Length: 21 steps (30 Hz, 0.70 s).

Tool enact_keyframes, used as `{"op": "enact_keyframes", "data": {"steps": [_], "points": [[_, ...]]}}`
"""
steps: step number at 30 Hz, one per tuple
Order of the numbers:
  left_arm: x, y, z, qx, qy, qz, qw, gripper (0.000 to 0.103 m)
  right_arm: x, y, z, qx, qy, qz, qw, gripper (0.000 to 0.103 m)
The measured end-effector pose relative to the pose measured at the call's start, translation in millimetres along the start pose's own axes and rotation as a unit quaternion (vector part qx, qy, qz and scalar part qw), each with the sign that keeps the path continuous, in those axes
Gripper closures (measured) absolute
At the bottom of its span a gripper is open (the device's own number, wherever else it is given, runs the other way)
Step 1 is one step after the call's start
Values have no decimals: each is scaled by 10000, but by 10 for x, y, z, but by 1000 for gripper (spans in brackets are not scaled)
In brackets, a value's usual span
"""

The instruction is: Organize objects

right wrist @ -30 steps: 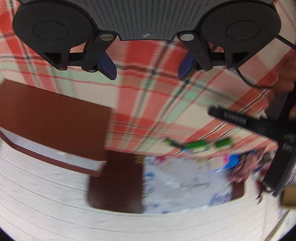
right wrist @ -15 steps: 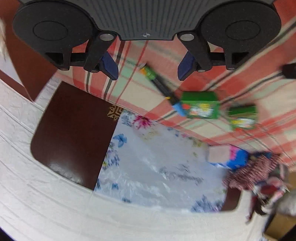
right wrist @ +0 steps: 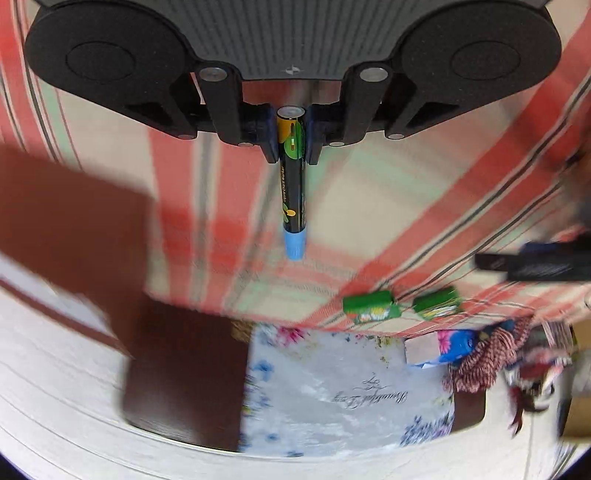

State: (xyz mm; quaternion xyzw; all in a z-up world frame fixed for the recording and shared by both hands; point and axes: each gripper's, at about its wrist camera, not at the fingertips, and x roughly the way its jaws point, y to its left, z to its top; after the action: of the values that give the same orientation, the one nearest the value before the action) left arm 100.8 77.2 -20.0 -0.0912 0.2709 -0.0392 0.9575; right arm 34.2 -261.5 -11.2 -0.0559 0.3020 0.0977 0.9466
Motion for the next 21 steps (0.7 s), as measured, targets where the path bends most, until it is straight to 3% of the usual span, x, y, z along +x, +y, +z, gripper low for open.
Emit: {"op": "enact_keyframes", "data": {"steps": [2, 4, 5, 10, 13, 15, 17, 18, 19, 20, 21], "points": [[23, -88, -1, 246, 98, 153, 9995, 9, -257, -68, -180, 213, 5, 76, 9997, 86], [61, -306, -4, 836, 342, 414, 9951, 9, -368, -175, -266, 531, 28, 213, 9984, 86], [38, -439, -11, 1078, 431, 377, 9925, 12, -361, -235, -268, 722, 49, 291, 9970, 87], [-338, -1111, -16, 986, 1048, -1085, 9836, 14, -353, -307, -292, 1015, -5, 476, 9937, 87], [-364, -1443, -35, 659, 1684, -1798, 9669, 14, -371, -327, -311, 1139, -33, 578, 9918, 87], [-294, -1652, -90, 728, 2050, -1859, 9582, 15, -409, -387, -339, 1256, -74, 675, 9898, 87], [-146, -1803, -173, 774, 2540, -1644, 9500, 16, -453, -416, -361, 1342, -152, 727, 9882, 87], [-152, -1875, -181, 870, 2441, -1549, 9533, 16, -476, -424, -369, 1373, -199, 746, 9875, 87], [-165, -1944, -188, 988, 2393, -1624, 9521, 34, -500, -436, -374, 1388, -254, 774, 9870, 87], [-173, -2002, -193, 1079, 2412, -1727, 9489, 61, -528, -433, -377, 1376, -322, 803, 9867, 87], [-166, -2037, -185, 1122, 2445, -1749, 9471, 71, -554, -419, -375, 1328, -383, 799, 9872, 86]]}}
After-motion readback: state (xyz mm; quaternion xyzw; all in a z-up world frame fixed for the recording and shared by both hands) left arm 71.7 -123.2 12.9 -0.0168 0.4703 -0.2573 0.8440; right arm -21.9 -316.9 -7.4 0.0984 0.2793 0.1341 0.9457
